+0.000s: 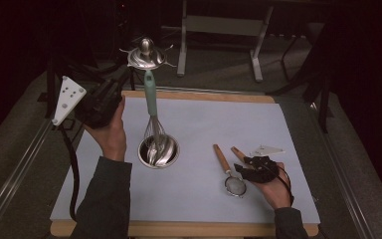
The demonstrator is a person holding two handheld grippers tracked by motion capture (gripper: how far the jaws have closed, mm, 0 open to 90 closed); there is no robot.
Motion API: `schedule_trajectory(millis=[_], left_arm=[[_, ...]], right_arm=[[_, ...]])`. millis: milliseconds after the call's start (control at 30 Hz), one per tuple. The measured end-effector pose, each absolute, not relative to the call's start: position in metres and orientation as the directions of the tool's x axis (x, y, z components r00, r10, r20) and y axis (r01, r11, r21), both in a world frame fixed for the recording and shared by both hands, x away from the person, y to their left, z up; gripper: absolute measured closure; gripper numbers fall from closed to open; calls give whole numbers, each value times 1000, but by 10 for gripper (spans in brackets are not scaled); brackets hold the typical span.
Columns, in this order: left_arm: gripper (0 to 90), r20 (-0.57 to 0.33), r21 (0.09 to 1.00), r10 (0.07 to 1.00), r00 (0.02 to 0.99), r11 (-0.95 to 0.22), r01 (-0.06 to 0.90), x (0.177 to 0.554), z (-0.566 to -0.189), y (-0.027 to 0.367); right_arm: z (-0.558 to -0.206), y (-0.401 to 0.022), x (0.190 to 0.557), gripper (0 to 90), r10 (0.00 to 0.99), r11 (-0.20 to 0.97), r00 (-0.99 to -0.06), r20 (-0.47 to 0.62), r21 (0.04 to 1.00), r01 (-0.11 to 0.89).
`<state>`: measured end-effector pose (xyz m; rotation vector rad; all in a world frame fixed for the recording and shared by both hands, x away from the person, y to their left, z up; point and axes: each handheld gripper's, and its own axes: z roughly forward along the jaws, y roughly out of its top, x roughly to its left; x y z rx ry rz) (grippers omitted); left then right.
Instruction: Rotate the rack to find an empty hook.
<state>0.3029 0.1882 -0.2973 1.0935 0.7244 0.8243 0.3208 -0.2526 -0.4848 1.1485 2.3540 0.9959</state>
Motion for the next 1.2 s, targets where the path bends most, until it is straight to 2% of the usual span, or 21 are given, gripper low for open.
schedule_trajectory(millis=[467,800,1200], left_arm=[[900,-133,951,868,478,247,-184,320,-295,197],[900,-126,960,887,444,222,-171,333,-290,200],[899,-117,968,886,449,203,-147,336,-291,207]], right_arm=[[-485,-254,321,498,788,423,-616,8,719,551],[-485,-254,321,497,789,423,-615,9,719,552],[-485,-256,321,495,791,420,-611,9,719,554]])
